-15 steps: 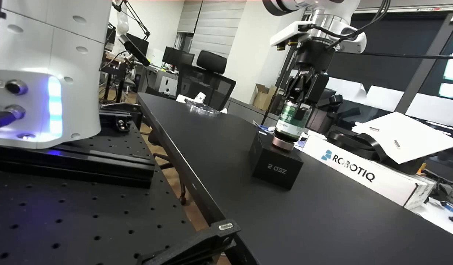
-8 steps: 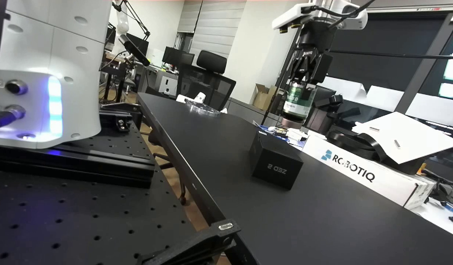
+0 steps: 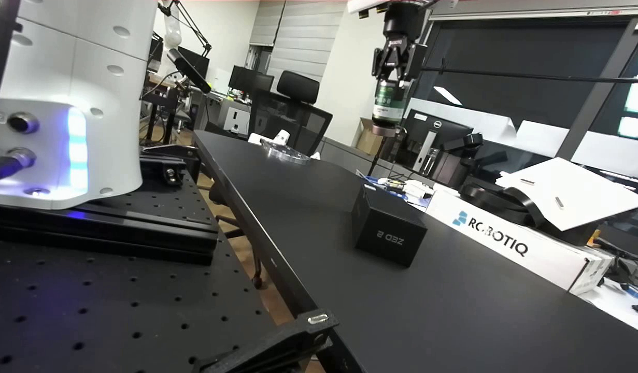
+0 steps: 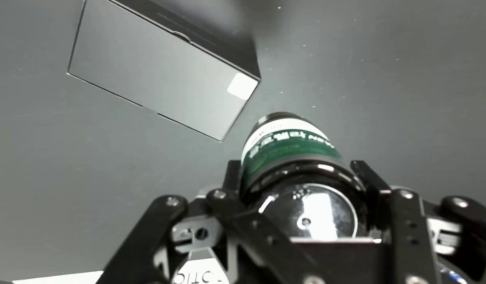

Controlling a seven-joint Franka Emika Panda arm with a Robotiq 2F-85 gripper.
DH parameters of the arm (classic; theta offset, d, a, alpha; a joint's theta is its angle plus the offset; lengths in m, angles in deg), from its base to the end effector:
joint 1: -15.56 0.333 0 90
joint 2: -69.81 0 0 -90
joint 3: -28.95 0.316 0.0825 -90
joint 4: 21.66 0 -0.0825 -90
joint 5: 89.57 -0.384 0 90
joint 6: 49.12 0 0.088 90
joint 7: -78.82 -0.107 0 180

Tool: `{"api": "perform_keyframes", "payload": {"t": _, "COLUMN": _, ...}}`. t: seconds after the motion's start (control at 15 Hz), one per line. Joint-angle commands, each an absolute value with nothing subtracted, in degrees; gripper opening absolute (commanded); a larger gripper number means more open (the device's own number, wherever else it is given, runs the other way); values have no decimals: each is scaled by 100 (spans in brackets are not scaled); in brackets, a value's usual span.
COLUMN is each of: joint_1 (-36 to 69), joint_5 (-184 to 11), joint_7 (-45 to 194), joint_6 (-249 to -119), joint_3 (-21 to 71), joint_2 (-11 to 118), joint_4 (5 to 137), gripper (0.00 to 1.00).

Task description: Take the bottle on the box and put it on the table

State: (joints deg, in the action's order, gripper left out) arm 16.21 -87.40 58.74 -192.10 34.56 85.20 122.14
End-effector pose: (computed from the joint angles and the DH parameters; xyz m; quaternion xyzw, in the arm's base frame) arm 0.4572 0.0506 0.4036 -0.9860 0.1059 -0.1286 0.0031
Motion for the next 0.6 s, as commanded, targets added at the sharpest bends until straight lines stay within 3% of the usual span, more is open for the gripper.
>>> {"api": "perform_keyframes", "payload": {"t": 0.0, "joint_1": 2018, "joint_5": -8855, "joint_7": 5863, "joint_6": -19074, "joint_3": 3883, "joint_2": 8851, "joint_4": 12176, "gripper": 44}}
{"api": "perform_keyframes", "payload": {"t": 0.53, "joint_1": 3041, "joint_5": -9325, "joint_7": 6565, "joint_6": -18941, "joint_3": 4487, "joint_2": 8942, "joint_4": 12397, "gripper": 44}}
